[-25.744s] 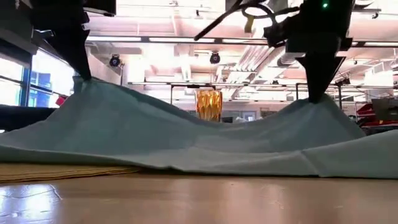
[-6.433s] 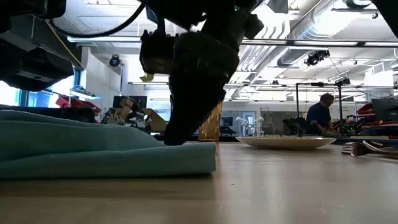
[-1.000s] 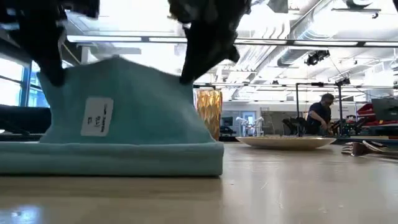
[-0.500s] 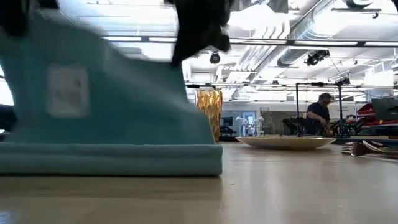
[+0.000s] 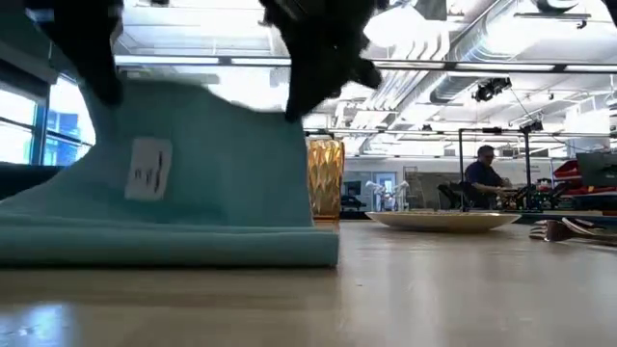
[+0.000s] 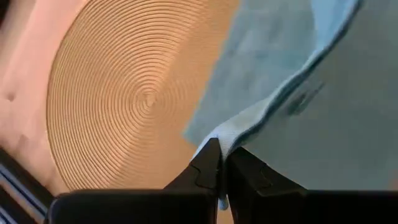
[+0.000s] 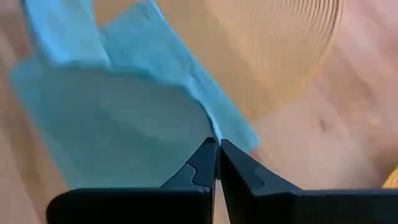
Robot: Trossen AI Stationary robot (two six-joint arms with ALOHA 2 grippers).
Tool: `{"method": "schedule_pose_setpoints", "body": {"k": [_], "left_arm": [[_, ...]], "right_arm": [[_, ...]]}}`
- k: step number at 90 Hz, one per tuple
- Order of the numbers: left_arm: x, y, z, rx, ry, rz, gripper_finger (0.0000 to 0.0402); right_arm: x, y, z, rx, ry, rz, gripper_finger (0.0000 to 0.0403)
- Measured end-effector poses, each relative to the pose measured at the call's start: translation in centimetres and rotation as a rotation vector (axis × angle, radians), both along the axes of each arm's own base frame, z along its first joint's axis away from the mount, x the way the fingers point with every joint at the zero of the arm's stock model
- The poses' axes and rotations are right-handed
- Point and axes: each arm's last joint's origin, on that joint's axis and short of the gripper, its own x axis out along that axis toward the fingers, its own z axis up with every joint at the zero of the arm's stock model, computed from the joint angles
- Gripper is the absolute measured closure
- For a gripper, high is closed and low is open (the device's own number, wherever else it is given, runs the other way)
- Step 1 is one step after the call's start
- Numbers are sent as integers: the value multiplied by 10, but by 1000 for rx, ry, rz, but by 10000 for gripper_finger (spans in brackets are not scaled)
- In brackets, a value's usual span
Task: Set table place
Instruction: Fold the blue table napkin
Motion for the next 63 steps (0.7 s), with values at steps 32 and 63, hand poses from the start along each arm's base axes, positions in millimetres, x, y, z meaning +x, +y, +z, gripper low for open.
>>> {"method": "schedule_pose_setpoints", "body": {"k": [32,63], "left_arm": [[-3,3,-19,-21,36,-19,402],[-4,-5,-11,-6,11,-54,402]], "right_arm": [[-4,17,19,111,24,-8,403],[-4,20,55,92,-38,-27,403]]}}
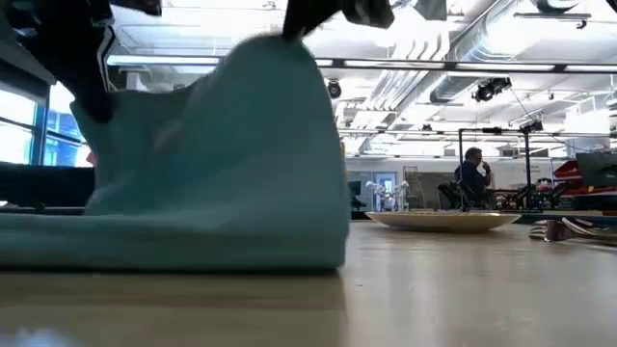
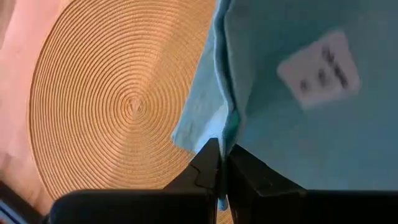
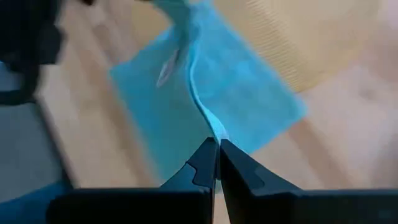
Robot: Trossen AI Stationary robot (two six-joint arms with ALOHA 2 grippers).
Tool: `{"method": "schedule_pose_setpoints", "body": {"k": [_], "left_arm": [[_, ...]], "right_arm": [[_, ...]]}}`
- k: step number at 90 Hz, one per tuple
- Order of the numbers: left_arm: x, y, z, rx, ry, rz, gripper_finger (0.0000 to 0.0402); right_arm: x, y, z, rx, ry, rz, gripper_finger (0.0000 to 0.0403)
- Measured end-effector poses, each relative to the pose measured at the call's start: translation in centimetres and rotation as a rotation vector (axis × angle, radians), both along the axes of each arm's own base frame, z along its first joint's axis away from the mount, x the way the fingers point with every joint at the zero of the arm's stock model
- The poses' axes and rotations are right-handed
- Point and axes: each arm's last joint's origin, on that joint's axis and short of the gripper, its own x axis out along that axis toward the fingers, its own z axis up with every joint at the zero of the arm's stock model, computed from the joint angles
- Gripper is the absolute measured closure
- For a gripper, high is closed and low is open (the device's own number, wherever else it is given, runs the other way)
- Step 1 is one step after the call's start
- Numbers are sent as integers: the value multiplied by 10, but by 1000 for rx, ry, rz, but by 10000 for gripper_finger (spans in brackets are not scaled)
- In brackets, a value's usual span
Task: Set table place
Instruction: Fold the blue table napkin
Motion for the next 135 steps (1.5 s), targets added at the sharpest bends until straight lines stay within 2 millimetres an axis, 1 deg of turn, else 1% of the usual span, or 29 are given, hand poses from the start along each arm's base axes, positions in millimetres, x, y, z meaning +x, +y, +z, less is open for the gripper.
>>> {"method": "schedule_pose_setpoints", "body": {"k": [8,15,24,31,40,47,52,58,64,72,79,90,102,114,135], "left_arm": [[-1,1,-3,-15,15,15,402],[-1,-1,0,-54,30,15,402],[2,-7,14,-108,24,6,402],[3,-11,27,-154,33,3,402],[6,-15,48,-264,43,46,402],[9,-18,61,-331,27,46,402],[10,-19,65,-364,26,41,402],[11,-20,65,-371,27,33,402],[10,-18,59,-330,18,32,402],[9,-11,43,-233,21,60,402],[6,-3,27,-156,32,81,402],[3,9,-1,-85,42,99,402],[-1,18,-26,-59,47,112,402],[-6,23,-39,-39,58,137,402],[-10,26,-46,2,46,155,396]], "right_arm": [[0,-11,-21,-9,57,-20,403],[0,-17,-37,-26,81,-10,403],[2,-19,-53,-9,74,12,403],[2,-19,-61,23,68,27,403],[2,-18,-61,56,70,42,403],[3,-16,-55,78,70,55,403],[5,-14,-49,102,57,68,403],[7,-12,-41,114,28,76,403],[8,-12,-39,90,15,63,403],[8,-15,-40,56,11,33,403],[9,-20,-48,39,28,8,403],[11,-27,-70,0,78,-20,403],[15,-32,-81,-5,89,-45,403],[18,-33,-92,-53,103,-65,403],[19,-36,-90,-153,74,-109,395]]}}
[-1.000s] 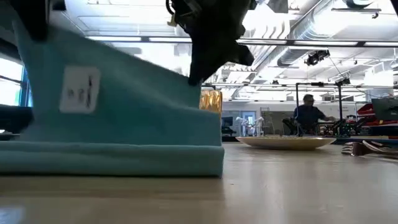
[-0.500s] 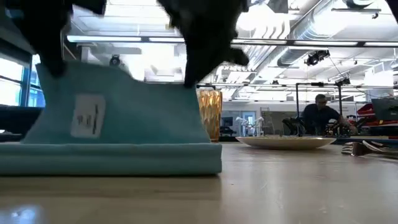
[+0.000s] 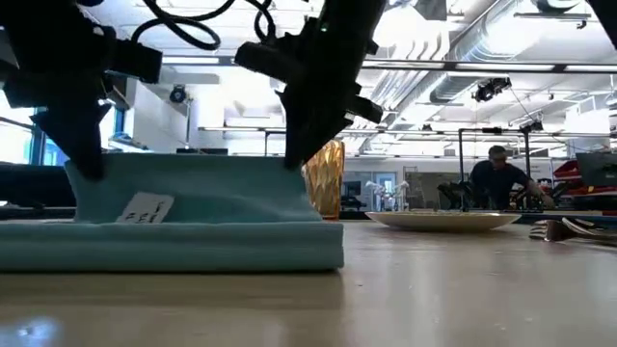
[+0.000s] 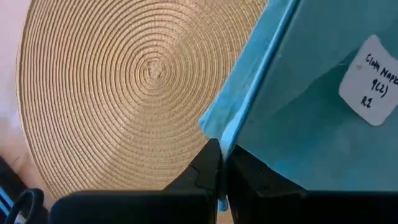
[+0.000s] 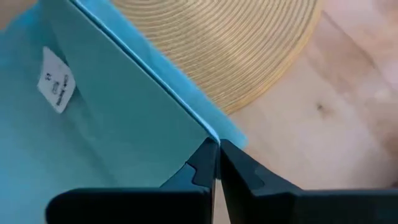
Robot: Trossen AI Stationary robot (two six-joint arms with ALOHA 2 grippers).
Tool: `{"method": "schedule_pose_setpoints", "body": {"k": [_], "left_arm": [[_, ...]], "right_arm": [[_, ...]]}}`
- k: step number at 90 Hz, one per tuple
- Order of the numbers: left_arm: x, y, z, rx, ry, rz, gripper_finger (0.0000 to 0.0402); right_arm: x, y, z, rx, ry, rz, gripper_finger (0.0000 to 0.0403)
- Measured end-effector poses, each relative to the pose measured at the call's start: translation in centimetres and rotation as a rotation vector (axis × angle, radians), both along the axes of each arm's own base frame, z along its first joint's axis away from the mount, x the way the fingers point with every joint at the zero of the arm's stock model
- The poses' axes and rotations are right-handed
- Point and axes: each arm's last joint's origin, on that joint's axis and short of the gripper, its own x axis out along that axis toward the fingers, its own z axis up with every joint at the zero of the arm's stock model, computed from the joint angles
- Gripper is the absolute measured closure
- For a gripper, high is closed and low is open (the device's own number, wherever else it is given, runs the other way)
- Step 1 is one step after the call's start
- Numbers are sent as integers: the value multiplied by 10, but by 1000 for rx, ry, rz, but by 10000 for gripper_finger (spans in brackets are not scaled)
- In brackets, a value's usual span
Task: Set table place
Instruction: Fold the blue table napkin
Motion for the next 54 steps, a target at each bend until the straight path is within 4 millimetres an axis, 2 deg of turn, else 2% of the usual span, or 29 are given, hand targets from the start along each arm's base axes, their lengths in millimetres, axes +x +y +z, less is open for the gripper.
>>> {"method": "schedule_pose_setpoints", "body": {"k": [10,25,35,43,54], "left_arm": [[0,1,0,-3,3,5,376],[-1,5,1,-28,56,34,322],[-3,1,13,-38,88,17,286],[-5,-8,29,-90,55,-45,268],[-14,-23,47,-198,-41,-118,258]], "right_arm": [[0,-1,0,-15,-1,-7,366],[-3,-3,1,-50,26,1,292],[-10,2,17,-71,21,53,250],[-15,16,31,-100,4,171,229],[-20,45,33,-85,13,370,221]]}}
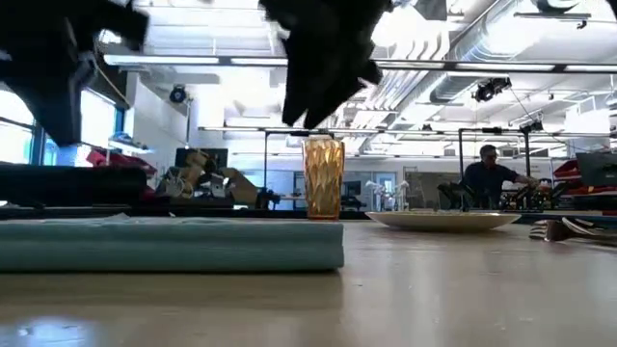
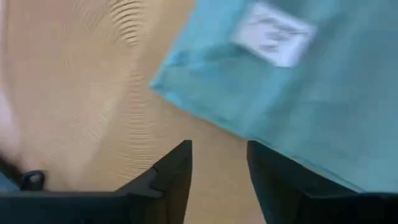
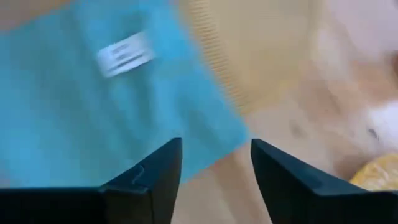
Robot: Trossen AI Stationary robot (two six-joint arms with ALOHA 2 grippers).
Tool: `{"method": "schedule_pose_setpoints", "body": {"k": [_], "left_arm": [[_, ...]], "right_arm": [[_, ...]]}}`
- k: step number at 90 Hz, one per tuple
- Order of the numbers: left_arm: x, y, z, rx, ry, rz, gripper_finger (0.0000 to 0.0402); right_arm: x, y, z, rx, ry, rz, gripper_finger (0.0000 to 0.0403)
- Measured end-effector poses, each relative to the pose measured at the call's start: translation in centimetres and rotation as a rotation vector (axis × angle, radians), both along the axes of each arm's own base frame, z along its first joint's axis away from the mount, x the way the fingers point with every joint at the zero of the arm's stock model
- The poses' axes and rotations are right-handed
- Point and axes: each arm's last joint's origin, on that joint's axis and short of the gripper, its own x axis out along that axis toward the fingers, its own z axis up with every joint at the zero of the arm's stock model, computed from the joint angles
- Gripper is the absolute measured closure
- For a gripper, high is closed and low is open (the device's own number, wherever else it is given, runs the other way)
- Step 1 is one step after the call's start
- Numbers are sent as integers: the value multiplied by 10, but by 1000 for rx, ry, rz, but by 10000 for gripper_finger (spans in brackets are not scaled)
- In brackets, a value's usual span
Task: Set table place
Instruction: Fold the blue table napkin
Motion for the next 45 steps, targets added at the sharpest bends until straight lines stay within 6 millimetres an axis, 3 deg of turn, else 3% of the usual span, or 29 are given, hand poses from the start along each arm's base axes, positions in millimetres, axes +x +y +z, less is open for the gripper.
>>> {"method": "schedule_pose_setpoints", "body": {"k": [19,45], "left_arm": [[-9,-36,7,-171,-142,-91,269],[-10,-82,-24,-260,-172,-29,282]], "right_arm": [[-6,41,-9,92,26,203,233],[-5,65,-17,151,-21,216,244]]}}
